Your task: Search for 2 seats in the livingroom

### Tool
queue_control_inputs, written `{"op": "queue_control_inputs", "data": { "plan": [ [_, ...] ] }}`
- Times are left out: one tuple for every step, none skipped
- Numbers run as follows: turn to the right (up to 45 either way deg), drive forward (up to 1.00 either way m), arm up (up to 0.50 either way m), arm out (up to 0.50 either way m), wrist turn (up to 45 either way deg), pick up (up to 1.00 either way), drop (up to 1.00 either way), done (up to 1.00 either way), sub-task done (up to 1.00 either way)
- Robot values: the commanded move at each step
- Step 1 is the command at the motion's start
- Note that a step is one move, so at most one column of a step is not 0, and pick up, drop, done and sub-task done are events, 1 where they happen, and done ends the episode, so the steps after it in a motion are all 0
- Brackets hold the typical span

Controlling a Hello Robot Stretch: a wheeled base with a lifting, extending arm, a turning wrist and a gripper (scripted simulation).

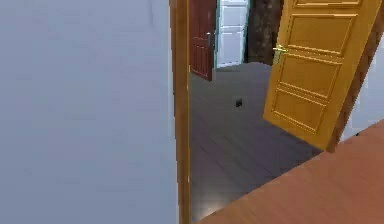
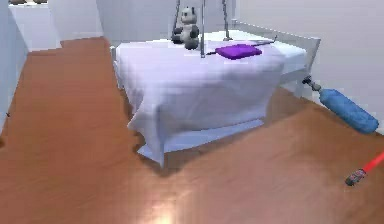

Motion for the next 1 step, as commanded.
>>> {"op": "queue_control_inputs", "data": {
  "plan": [
    [27.0, 0.0, 0.0, 0.0, 0.0, 0.0, 0.0, 0.0, 0.0]
  ]
}}
